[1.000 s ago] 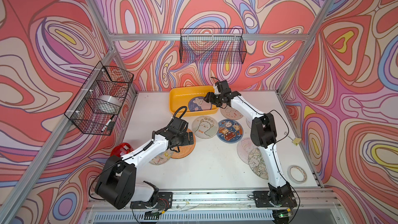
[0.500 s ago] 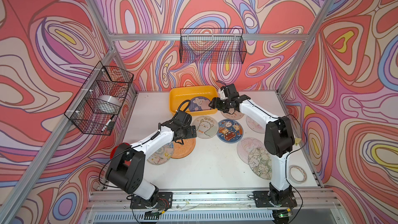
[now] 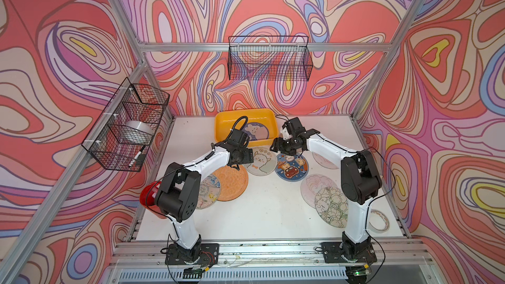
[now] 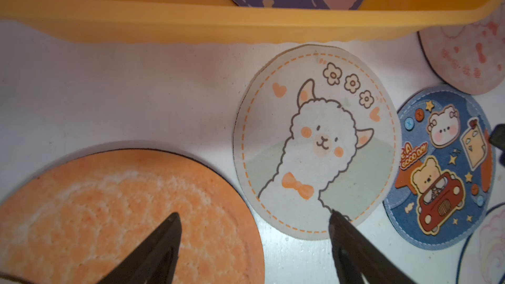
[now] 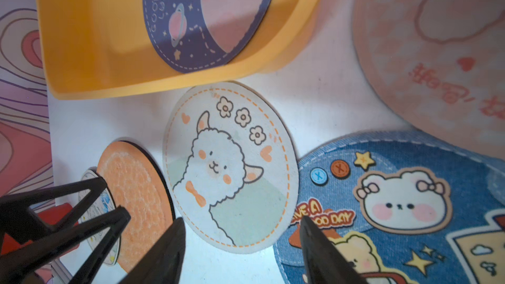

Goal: Put the coasters into the storage box
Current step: Pick up the coaster from the center of the board.

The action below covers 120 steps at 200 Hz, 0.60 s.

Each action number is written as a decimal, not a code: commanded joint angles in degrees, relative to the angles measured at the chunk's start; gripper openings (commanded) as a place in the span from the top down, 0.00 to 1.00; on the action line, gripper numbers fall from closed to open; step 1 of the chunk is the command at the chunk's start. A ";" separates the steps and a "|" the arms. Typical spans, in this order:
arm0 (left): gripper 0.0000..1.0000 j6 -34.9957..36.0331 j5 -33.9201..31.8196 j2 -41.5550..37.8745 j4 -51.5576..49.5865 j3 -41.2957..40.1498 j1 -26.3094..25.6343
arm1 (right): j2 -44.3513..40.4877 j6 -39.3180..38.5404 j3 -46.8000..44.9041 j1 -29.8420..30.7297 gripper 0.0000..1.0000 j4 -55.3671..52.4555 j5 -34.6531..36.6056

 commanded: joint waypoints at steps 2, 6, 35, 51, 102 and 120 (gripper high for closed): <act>0.17 1.33 0.24 2.43 0.54 1.99 0.33 | -1.31 -0.96 -1.42 0.09 0.33 -0.42 0.60; 0.18 1.40 0.23 2.83 0.70 2.16 0.38 | -1.13 -1.04 -1.54 0.09 0.33 -0.40 0.71; 0.20 1.52 0.89 5.47 2.38 2.92 0.45 | -0.03 -1.15 -2.46 0.09 0.34 -0.12 0.91; 0.21 1.53 1.18 6.81 2.97 3.55 0.45 | 0.67 -1.00 -2.51 0.08 0.35 0.05 0.82; 0.24 1.57 1.92 9.90 4.31 4.88 0.55 | 3.15 -1.05 -2.25 0.49 0.37 -0.28 1.50; 0.24 1.35 2.37 10.55 4.45 5.11 0.60 | 3.99 -1.05 -2.16 0.61 0.37 -0.19 1.78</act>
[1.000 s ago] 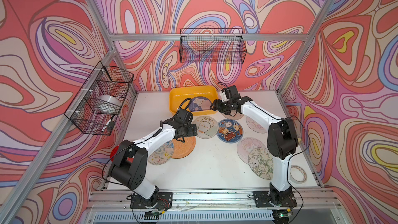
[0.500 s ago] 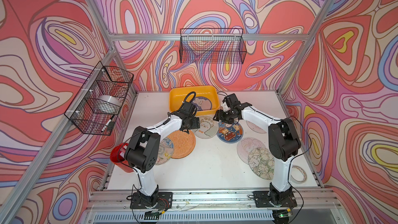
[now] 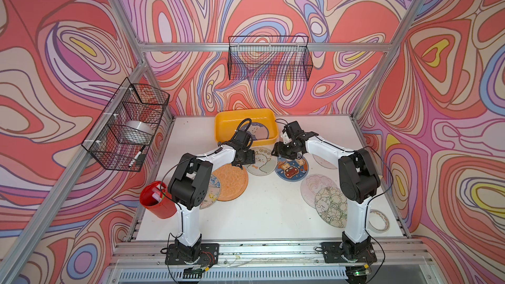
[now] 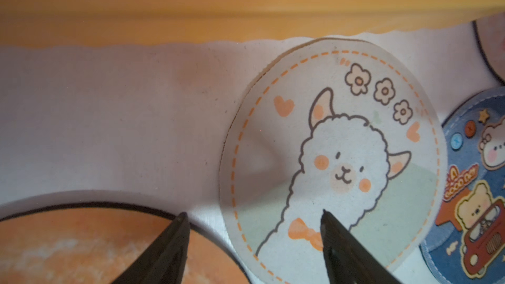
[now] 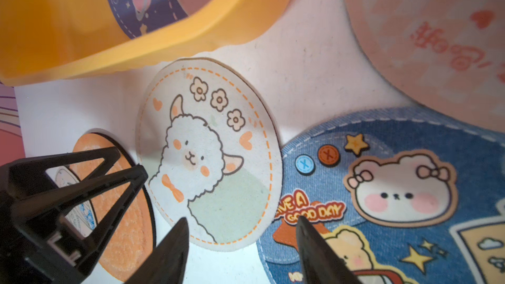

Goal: Put the coasters into the storage box
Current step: Pick up the coaster from the center of the board.

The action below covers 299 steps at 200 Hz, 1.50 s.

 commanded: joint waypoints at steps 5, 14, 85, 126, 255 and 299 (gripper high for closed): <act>0.25 0.17 0.99 1.53 1.11 1.62 0.53 | 2.51 -0.59 -0.13 0.51 0.37 -0.08 1.20; 0.25 0.19 1.15 1.74 1.15 1.62 0.58 | 2.96 -0.50 0.09 0.51 0.37 -0.02 1.22; 0.28 -0.35 2.77 2.96 1.35 2.40 0.56 | 5.92 -0.35 1.41 1.30 0.40 0.10 1.15; 0.30 -0.66 3.86 3.52 1.40 2.41 0.60 | 6.86 0.00 1.98 1.91 0.43 0.28 0.39; 0.34 -1.44 5.41 3.16 1.55 2.23 0.59 | 7.07 0.47 3.46 2.75 0.94 0.63 -0.72; 0.31 -3.43 6.46 -0.40 2.14 0.56 0.59 | 3.93 0.20 4.16 2.95 1.00 -1.18 -0.80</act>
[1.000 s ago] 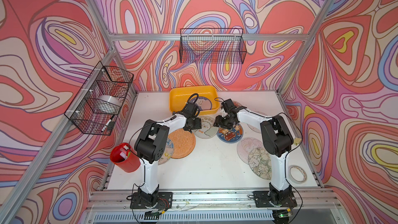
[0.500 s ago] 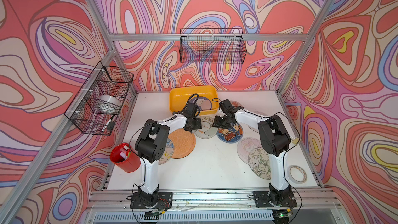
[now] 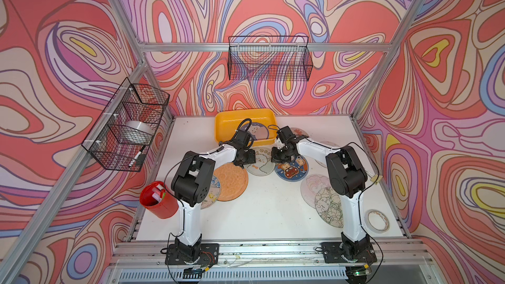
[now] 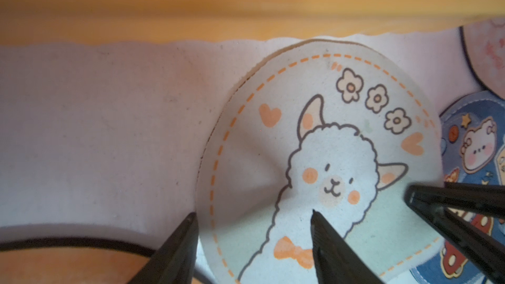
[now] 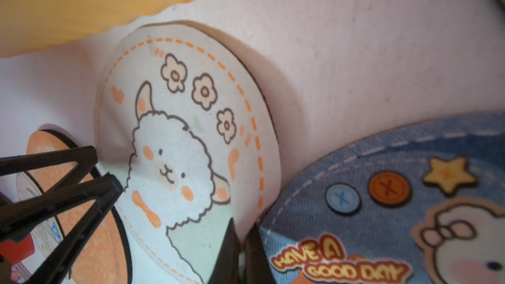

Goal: Put the coasters into the storage box
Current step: Pick up the coaster from the center of the board.

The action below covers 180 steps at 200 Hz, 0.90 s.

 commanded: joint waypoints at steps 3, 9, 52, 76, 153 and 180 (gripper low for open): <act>0.31 -2.17 1.69 -3.26 0.89 -0.93 0.25 | -3.23 -0.32 1.25 0.55 1.00 -1.64 -0.41; 0.30 -2.39 1.72 -4.08 1.12 -1.30 0.27 | -3.93 -0.41 1.20 0.60 1.00 -2.07 -0.45; 0.23 -3.55 1.44 -9.76 1.61 -4.64 0.24 | -8.82 -1.87 2.90 1.52 1.00 -5.12 -1.85; 0.21 -3.85 0.76 -12.64 1.65 -6.95 0.36 | -11.05 -2.52 5.61 2.21 1.00 -7.44 -1.94; 0.19 -4.55 0.53 -19.91 2.65 -14.95 1.32 | -10.15 -3.10 19.48 2.88 1.00 -9.61 -2.39; 0.17 -4.89 0.73 -21.75 3.38 -17.53 1.36 | -6.60 -3.58 26.46 2.90 1.00 -10.65 -2.39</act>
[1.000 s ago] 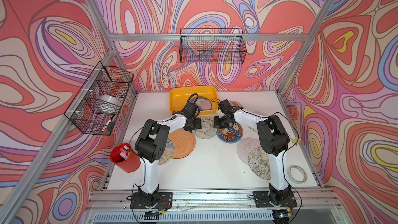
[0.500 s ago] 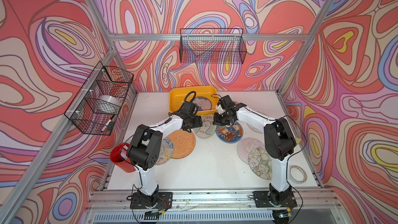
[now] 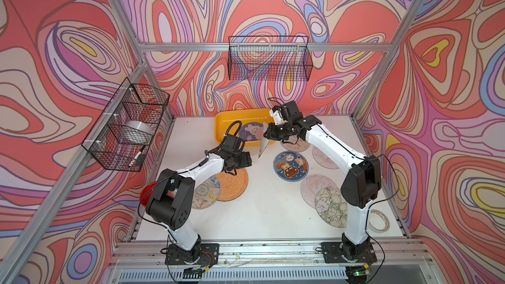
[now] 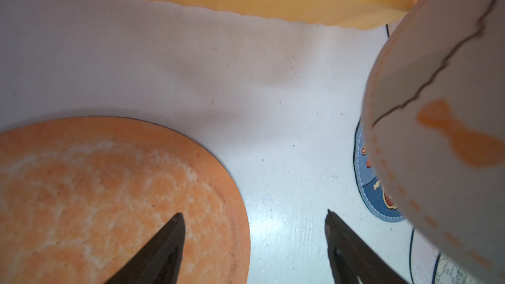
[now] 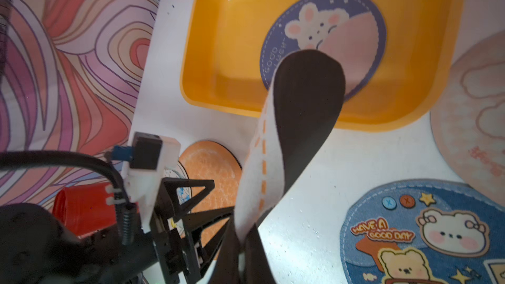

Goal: Put the coasters into the storage box
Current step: Pick up the coaster from the center of the board, then place the coaster in the storage box.

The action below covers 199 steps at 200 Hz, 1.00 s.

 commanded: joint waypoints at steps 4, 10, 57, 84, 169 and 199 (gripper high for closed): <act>0.17 -0.92 -0.30 -2.94 1.11 -2.37 0.29 | 3.56 -1.34 6.51 0.22 1.00 -0.82 -0.22; 0.16 -1.00 -0.31 -3.28 1.11 -2.92 0.29 | 4.63 -1.41 8.11 0.19 1.00 -1.04 -0.05; 0.15 -1.55 -0.27 -5.70 1.09 -5.78 0.28 | 13.82 -2.29 20.51 0.23 1.00 -0.53 0.26; 0.14 -1.55 -0.29 -6.49 1.10 -6.65 0.29 | 18.29 -2.69 24.25 0.17 1.00 2.04 0.15; 0.13 -1.89 0.15 -6.78 3.13 -8.08 0.30 | 25.50 0.16 24.18 0.21 1.00 19.13 -3.46; 0.13 -1.97 0.24 -6.33 3.22 -7.82 0.28 | 30.12 1.85 28.02 0.10 1.00 21.19 -5.31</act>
